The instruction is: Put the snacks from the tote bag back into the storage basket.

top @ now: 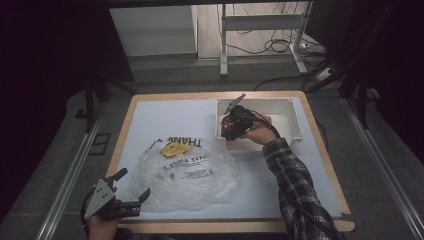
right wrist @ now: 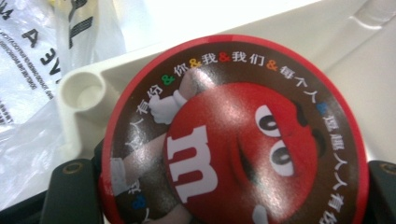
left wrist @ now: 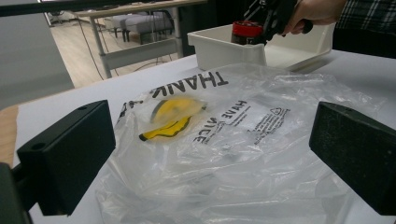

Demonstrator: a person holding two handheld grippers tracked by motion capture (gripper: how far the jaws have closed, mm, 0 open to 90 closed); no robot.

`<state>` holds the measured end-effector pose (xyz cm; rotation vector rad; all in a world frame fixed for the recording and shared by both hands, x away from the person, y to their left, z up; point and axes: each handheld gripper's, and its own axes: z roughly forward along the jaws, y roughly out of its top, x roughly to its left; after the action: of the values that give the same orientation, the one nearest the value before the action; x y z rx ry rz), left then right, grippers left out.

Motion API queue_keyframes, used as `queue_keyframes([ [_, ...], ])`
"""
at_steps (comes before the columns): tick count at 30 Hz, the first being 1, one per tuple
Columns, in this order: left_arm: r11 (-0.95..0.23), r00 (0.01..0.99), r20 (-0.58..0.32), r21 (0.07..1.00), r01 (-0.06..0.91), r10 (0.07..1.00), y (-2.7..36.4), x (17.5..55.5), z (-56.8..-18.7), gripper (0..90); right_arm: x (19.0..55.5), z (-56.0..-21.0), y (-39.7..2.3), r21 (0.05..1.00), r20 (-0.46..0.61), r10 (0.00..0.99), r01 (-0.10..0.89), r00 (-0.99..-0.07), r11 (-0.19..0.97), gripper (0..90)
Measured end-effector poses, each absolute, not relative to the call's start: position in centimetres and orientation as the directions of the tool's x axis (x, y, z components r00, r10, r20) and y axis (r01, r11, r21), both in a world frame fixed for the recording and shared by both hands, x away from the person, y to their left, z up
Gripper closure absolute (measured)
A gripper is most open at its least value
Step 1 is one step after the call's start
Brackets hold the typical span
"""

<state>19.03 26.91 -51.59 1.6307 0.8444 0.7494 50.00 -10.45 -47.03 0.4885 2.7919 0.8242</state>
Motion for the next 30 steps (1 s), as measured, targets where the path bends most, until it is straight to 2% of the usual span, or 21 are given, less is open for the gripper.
queue_keyframes([
  [30, -0.145, 0.544, 0.044, 0.979, 0.145, 0.838, 27.0, 18.8, -51.6, 0.3, 53.0, -49.6, -9.5, 0.534, -0.083, 0.328, 0.236, -0.941, 0.812, 25.5],
])
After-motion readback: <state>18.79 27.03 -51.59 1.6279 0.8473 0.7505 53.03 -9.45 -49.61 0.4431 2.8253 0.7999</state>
